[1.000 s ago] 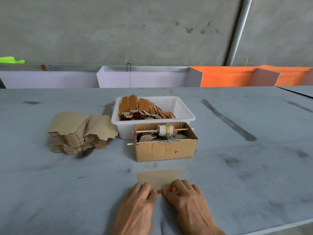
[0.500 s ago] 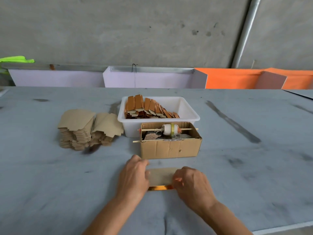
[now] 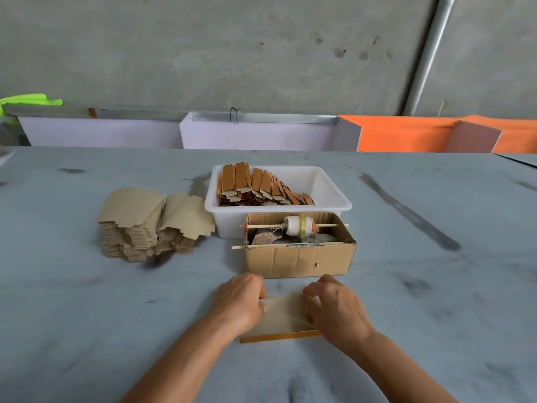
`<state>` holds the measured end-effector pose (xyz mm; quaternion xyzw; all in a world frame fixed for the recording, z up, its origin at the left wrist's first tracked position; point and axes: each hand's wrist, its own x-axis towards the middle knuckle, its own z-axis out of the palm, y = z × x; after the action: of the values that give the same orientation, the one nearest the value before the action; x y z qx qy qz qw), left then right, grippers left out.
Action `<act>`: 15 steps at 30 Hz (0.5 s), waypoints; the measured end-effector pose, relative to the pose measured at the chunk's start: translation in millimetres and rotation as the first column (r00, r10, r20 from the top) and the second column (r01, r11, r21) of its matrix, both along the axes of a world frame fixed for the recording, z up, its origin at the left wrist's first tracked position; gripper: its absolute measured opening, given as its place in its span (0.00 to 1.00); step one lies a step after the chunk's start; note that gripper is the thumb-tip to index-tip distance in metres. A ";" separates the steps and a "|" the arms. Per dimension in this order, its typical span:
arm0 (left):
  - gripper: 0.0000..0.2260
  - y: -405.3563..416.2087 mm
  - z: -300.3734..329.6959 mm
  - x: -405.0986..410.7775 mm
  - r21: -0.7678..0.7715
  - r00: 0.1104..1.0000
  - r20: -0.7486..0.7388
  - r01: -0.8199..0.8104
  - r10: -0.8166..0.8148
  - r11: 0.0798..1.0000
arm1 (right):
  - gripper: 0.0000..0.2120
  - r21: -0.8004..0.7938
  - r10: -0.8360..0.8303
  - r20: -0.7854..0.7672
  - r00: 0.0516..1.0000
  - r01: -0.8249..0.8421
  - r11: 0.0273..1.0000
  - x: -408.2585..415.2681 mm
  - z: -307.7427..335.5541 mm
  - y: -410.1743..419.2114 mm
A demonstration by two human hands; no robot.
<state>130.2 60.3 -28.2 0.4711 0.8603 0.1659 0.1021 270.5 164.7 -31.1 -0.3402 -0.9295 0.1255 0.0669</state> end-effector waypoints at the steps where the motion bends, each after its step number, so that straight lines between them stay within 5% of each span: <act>1: 0.06 0.8 1.1 -1.2 0.007 1.000 0.012 -0.006 0.006 1.000 | 0.10 -0.003 0.016 -0.012 1.000 -0.016 1.000 -0.3 -0.1 0.9; 5: 0.07 1.6 4.8 -3.7 0.033 0.997 0.073 -0.016 0.014 0.999 | 0.19 0.024 0.106 -0.052 0.993 -0.105 0.994 -6.8 2.0 8.2; 15: 0.10 -2.5 -3.8 -10.1 0.179 0.993 0.122 -0.017 -0.005 0.984 | 0.12 0.119 0.200 -0.106 0.974 -0.187 0.975 -14.7 -7.6 12.2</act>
<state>120.1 57.8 -32.0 0.4650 0.8353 0.2717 0.1109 255.8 176.8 -38.7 -0.2359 -0.9582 0.1005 0.1270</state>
